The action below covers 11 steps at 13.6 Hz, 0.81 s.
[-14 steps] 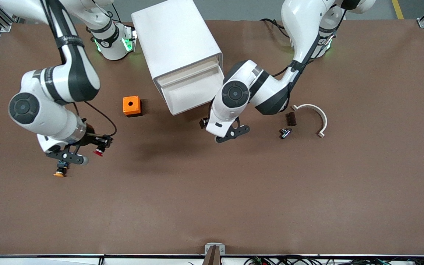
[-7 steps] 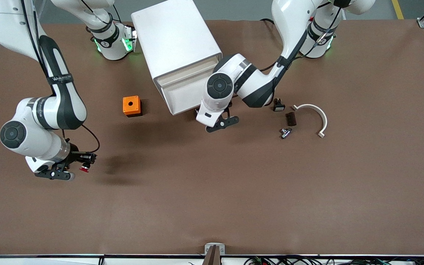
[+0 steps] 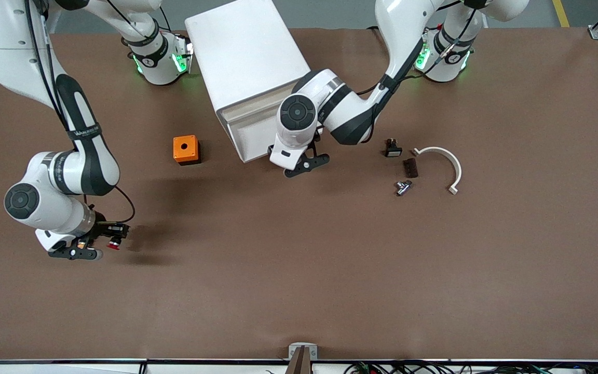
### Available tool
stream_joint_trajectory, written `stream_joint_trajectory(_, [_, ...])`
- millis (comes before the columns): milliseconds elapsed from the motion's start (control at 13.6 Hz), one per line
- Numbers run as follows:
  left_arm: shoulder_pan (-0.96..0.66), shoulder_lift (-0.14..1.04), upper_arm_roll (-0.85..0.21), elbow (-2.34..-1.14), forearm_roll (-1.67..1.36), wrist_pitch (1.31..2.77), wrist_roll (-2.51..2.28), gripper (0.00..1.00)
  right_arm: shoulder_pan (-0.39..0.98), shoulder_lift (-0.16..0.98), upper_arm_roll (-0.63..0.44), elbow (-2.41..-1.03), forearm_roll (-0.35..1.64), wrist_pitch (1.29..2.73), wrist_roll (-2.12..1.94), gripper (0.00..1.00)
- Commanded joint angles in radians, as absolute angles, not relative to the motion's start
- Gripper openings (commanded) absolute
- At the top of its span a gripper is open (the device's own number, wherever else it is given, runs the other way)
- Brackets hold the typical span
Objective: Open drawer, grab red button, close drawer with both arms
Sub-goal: 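Carry the button with the right gripper while the left gripper closes the drawer, then lower the red button beside the yellow button and open the right gripper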
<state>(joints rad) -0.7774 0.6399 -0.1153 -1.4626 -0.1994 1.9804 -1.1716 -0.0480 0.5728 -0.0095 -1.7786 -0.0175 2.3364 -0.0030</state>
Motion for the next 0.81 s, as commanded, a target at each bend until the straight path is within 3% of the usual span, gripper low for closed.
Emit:
stream_joint_trajectory(0, [-0.788,0.646,-0.118,-1.465,-0.277,1.983,-1.187,1.00,-0.098,0.618,0.009,-1.756,-0.020,2.374,-0.074,0.00])
stream_joint_trajectory(514, [-0.801,0.649,-0.123,-1.468,-0.439,1.983,-1.187,1.00,-0.094,0.641,0.011,-1.755,-0.018,2.384,-0.067,0.02])
stream_joint_trajectory(587, [-0.808,0.649,-0.123,-1.471,-0.452,1.983,-1.187,1.00,-0.094,0.643,0.011,-1.750,-0.018,2.385,-0.066,0.15])
stream_joint_trajectory(660, [-0.813,0.650,-0.123,-1.474,-0.472,1.983,-1.187,1.00,-0.091,0.643,0.009,-1.749,-0.018,2.385,-0.064,0.35])
stream_joint_trajectory(734, [-0.815,0.653,-0.123,-1.477,-0.491,1.983,-1.187,1.00,-0.089,0.644,0.009,-1.747,-0.020,2.385,-0.064,0.46])
